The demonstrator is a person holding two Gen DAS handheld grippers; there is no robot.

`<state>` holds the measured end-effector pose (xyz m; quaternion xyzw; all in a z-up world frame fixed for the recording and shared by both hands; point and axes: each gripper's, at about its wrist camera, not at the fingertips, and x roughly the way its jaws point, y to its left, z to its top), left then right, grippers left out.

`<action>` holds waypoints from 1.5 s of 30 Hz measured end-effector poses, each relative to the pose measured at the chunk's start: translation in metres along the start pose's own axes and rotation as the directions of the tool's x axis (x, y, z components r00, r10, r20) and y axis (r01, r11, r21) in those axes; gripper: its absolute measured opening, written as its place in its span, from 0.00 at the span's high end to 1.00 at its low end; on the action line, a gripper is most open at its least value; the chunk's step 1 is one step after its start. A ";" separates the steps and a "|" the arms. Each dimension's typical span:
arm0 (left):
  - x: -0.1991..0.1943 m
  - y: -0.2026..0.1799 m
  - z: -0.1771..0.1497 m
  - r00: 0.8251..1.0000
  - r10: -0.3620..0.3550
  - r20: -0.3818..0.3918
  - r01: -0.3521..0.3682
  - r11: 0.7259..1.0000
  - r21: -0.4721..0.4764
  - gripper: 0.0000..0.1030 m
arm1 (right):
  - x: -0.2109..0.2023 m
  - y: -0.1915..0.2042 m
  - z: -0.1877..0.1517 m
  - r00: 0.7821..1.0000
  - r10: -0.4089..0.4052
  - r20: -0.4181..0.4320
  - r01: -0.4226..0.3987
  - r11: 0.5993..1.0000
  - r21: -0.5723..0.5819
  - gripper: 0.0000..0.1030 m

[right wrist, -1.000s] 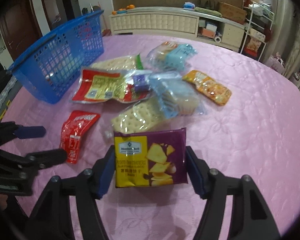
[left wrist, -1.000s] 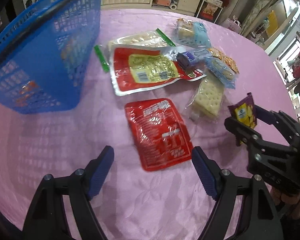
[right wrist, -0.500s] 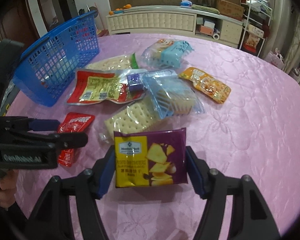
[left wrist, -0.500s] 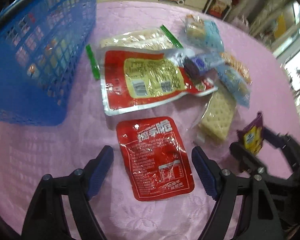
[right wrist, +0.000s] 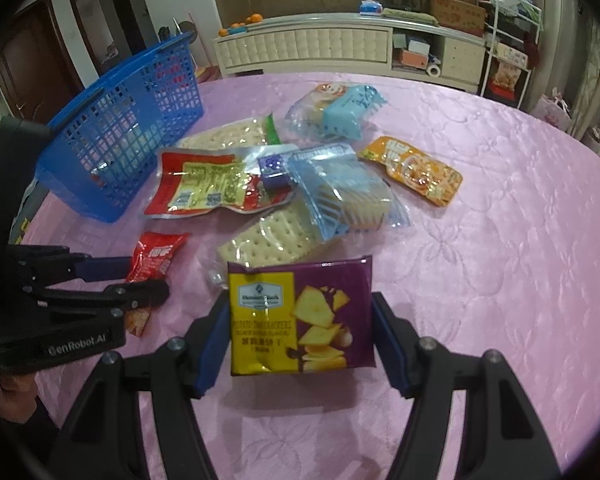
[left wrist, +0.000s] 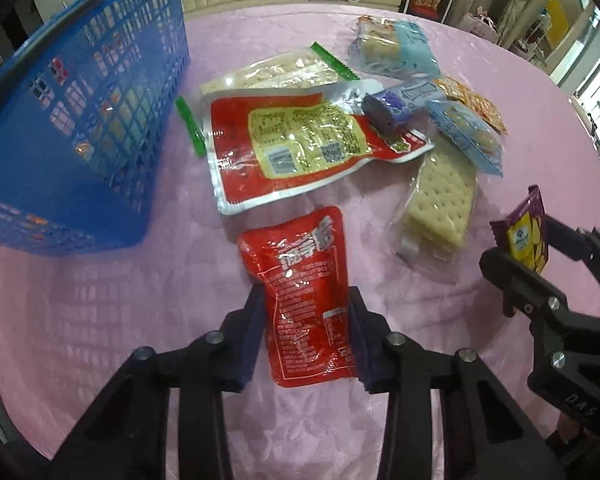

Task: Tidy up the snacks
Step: 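Grasp the red sachet with the left gripper while the right grasps the purple chip bag, then carry both bags over the blue basket and open both grippers to drop them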

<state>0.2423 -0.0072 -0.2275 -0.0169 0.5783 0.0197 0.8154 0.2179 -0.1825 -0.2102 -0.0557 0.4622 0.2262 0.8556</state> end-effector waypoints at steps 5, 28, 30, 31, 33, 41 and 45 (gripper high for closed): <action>-0.005 -0.001 -0.014 1.000 0.002 0.027 -0.002 1.000 -0.020 0.72 | 0.003 0.003 -0.005 1.000 0.004 -0.019 -0.004 1.000 0.001 0.32; -0.161 0.044 -0.039 0.943 -0.152 0.297 0.161 0.987 -0.006 0.73 | -0.092 0.078 0.044 0.994 -0.010 0.106 0.022 0.993 -0.114 0.32; -0.174 0.056 -0.037 0.936 -0.155 0.316 0.168 0.986 -0.014 0.73 | -0.099 0.086 0.052 0.993 -0.003 0.120 0.017 0.993 -0.119 0.32; -0.181 0.063 -0.037 0.933 -0.151 0.327 0.166 0.986 -0.017 0.73 | -0.103 0.094 0.059 0.992 0.007 0.125 0.009 0.992 -0.125 0.32; -0.189 0.076 -0.032 0.929 -0.130 0.347 0.147 0.989 -0.023 0.73 | -0.107 0.106 0.070 0.991 0.021 0.134 -0.002 0.990 -0.141 0.32; -0.217 0.132 -0.015 0.922 -0.091 0.377 0.118 0.992 -0.048 0.73 | -0.114 0.153 0.113 0.981 0.079 0.180 -0.043 0.980 -0.197 0.32; -0.218 0.151 -0.001 0.921 -0.080 0.381 0.112 0.992 -0.063 0.73 | -0.106 0.171 0.128 0.980 0.089 0.179 -0.048 0.974 -0.220 0.32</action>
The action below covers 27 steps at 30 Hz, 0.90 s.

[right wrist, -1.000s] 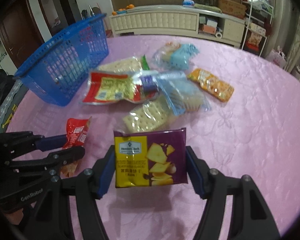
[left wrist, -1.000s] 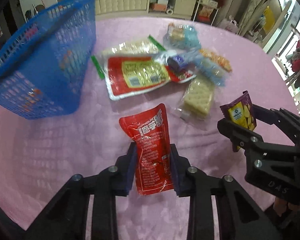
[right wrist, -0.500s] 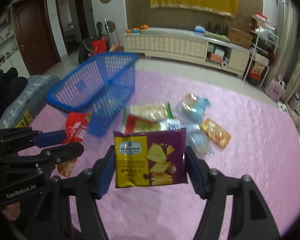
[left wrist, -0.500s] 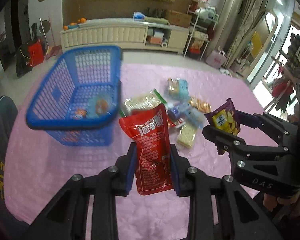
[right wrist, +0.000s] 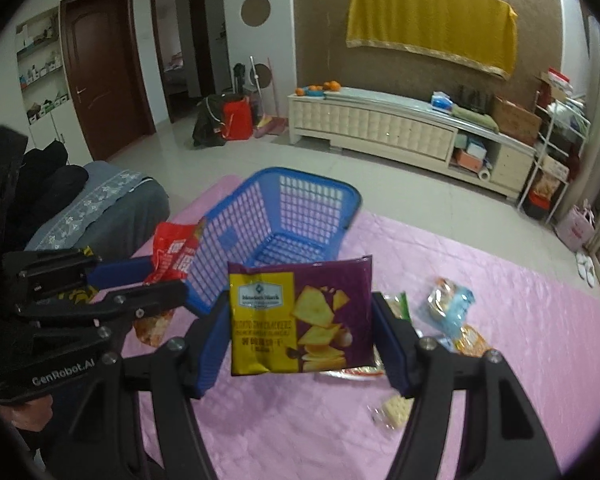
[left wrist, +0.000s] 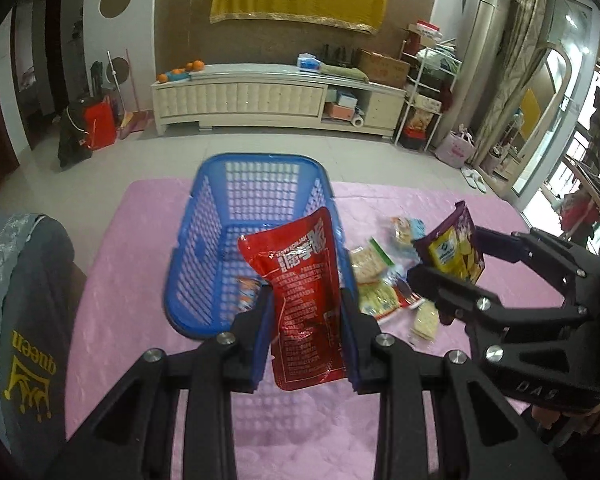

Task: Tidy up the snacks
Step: 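Carry both bags over the blue basket and open both grippers to drop them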

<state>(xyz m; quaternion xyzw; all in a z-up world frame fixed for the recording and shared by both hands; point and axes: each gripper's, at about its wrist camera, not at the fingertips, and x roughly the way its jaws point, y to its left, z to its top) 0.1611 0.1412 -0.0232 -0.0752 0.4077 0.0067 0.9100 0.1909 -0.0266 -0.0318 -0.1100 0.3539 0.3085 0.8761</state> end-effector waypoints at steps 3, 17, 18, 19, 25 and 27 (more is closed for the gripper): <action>0.007 0.010 0.008 1.000 -0.001 -0.006 0.001 1.000 -0.014 0.73 | 0.014 0.004 0.009 1.000 0.008 -0.014 -0.008 1.000 0.001 0.32; 0.086 0.021 0.018 0.995 -0.037 -0.090 0.032 0.998 -0.057 0.71 | 0.073 -0.012 0.016 0.996 -0.021 -0.091 0.022 1.000 0.000 0.32; 0.092 0.020 0.015 0.994 -0.038 -0.100 0.033 0.998 -0.055 0.71 | 0.075 -0.013 0.015 0.995 -0.020 -0.096 0.020 1.000 0.003 0.32; 0.097 0.019 0.013 0.994 -0.036 -0.107 0.031 0.998 -0.052 0.71 | 0.080 -0.014 0.012 0.994 -0.018 -0.105 0.018 1.000 0.007 0.32; 0.119 0.022 0.009 0.987 -0.037 -0.157 0.024 0.996 -0.083 0.68 | 0.088 -0.023 0.003 0.992 -0.006 -0.127 0.009 1.000 0.025 0.32; 0.121 0.020 0.008 0.986 -0.027 -0.167 0.012 0.996 -0.090 0.65 | 0.087 -0.028 0.001 0.992 -0.008 -0.128 0.013 0.999 0.034 0.32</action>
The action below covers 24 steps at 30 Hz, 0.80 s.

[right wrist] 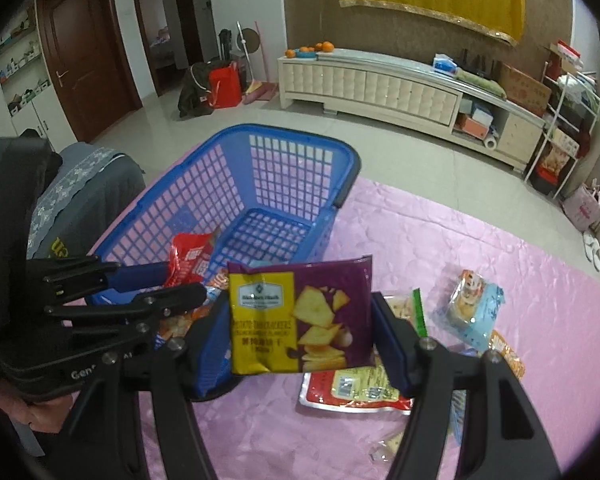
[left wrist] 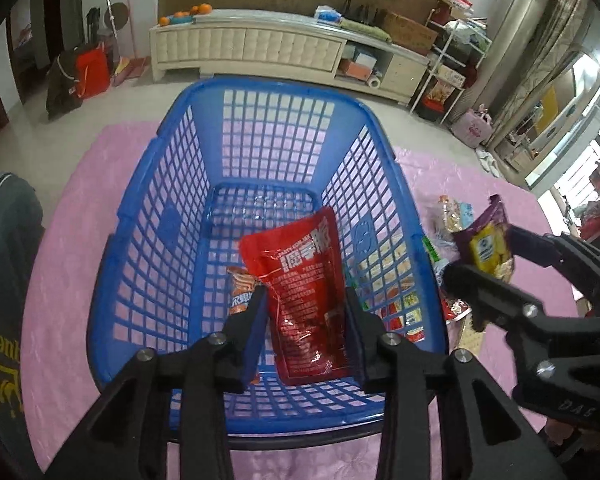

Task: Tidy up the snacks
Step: 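Carry both bags over the blue basket and open both grippers to drop them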

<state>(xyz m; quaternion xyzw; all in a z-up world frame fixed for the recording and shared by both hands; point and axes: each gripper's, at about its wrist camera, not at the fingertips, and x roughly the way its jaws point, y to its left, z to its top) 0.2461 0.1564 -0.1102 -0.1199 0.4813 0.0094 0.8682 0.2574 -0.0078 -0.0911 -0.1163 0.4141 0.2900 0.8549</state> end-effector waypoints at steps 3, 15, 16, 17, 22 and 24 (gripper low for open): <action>-0.002 -0.007 -0.004 1.000 -0.010 -0.014 0.010 1.000 0.021 0.53 | -0.002 -0.006 0.001 1.000 -0.001 0.001 0.001 1.000 0.012 0.32; -0.044 0.003 -0.004 0.999 0.044 0.031 -0.045 0.998 0.041 0.27 | -0.021 0.007 0.013 0.999 0.014 0.039 -0.014 1.000 -0.004 0.32; -0.048 0.008 -0.004 0.998 0.047 0.039 -0.048 0.998 0.035 0.27 | -0.022 0.010 0.015 0.999 0.016 0.040 -0.016 1.000 -0.010 0.32; -0.051 0.013 -0.003 0.998 0.051 0.046 -0.053 0.998 0.029 0.27 | -0.022 0.015 0.017 0.999 0.017 0.042 -0.017 1.000 -0.019 0.32; -0.068 0.038 -0.005 0.993 0.082 0.083 -0.082 0.997 -0.001 0.27 | -0.015 0.035 0.027 0.999 0.044 0.019 -0.043 0.998 -0.049 0.32; -0.071 0.049 -0.005 0.992 0.089 0.088 -0.087 0.996 -0.016 0.27 | -0.009 0.044 0.030 0.999 0.049 0.007 -0.049 0.997 -0.060 0.32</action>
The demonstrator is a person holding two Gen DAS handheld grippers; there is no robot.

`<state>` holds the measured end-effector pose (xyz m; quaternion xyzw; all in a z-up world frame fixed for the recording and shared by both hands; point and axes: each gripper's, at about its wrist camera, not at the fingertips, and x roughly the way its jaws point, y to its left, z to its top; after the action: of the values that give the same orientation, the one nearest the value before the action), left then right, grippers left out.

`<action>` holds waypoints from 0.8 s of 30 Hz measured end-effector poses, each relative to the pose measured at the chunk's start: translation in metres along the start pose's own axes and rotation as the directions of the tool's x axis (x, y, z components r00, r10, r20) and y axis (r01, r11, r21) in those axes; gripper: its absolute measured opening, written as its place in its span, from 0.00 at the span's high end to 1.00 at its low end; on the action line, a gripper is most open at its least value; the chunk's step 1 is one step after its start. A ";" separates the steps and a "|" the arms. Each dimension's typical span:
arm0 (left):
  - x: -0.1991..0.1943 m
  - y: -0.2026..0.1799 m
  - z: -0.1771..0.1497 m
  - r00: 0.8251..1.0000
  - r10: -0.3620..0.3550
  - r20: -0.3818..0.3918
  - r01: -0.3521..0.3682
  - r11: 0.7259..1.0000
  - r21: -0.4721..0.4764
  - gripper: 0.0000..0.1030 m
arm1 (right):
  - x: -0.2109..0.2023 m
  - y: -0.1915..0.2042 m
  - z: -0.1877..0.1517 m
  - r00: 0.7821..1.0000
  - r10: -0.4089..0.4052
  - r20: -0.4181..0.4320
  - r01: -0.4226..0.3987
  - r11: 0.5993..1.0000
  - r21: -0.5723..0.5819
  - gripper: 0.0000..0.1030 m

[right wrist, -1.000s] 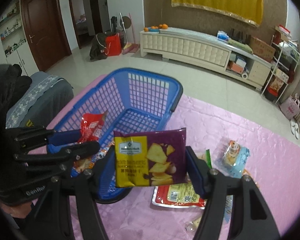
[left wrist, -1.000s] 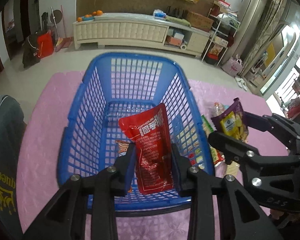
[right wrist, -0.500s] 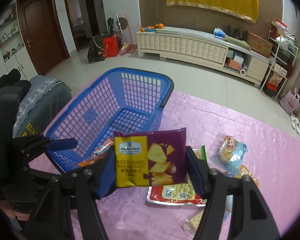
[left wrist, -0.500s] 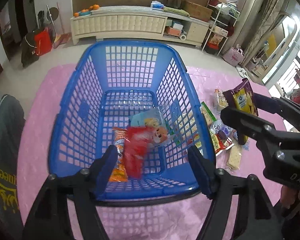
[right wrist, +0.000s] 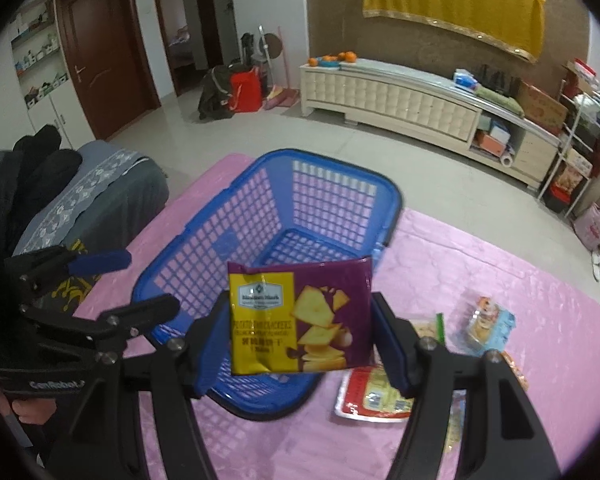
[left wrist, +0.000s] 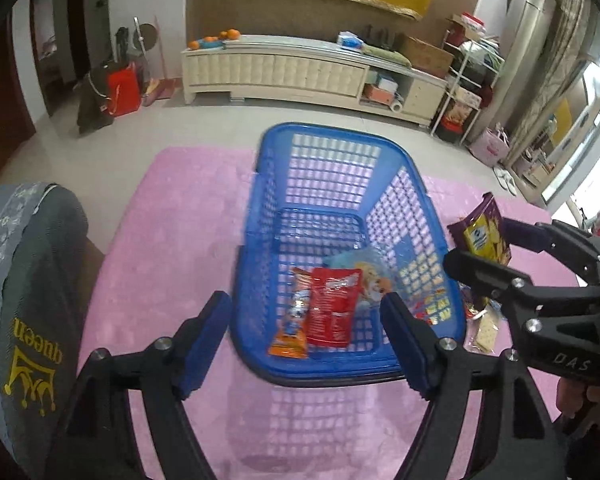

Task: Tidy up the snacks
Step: 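Carry both bags over the blue basket and open both grippers to drop them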

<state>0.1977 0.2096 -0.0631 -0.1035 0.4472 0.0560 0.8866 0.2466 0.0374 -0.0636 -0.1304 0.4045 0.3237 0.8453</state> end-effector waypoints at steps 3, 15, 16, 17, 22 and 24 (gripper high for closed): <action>0.001 0.014 -0.002 1.000 0.004 -0.001 -0.004 1.000 -0.025 0.27 | 0.012 0.010 0.002 1.000 -0.011 -0.029 0.011 1.000 -0.015 0.32; 0.010 0.023 -0.014 0.999 -0.027 -0.020 0.026 0.998 -0.064 0.27 | 0.044 0.025 -0.012 0.983 -0.105 -0.154 0.089 0.991 -0.104 0.30; 0.008 0.021 -0.014 0.999 -0.027 -0.019 0.026 0.998 -0.062 0.27 | 0.045 0.027 -0.013 0.979 -0.116 -0.165 0.098 0.988 -0.117 0.28; 0.006 0.020 -0.015 1.000 -0.027 -0.015 0.027 0.998 -0.059 0.27 | 0.045 0.028 -0.014 0.977 -0.123 -0.175 0.102 0.987 -0.124 0.25; -0.006 0.018 -0.020 1.000 -0.020 -0.004 0.020 0.998 -0.053 0.27 | 0.034 0.029 -0.021 0.969 -0.164 -0.187 0.135 0.978 -0.158 0.10; -0.014 0.014 -0.022 1.000 -0.020 0.005 0.020 0.999 -0.049 0.27 | 0.024 0.024 -0.025 0.972 -0.160 -0.174 0.137 0.981 -0.138 0.08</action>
<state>0.1693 0.2184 -0.0662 -0.1295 0.4425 0.0584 0.8855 0.2266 0.0540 -0.0968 -0.2422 0.4491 0.2707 0.8163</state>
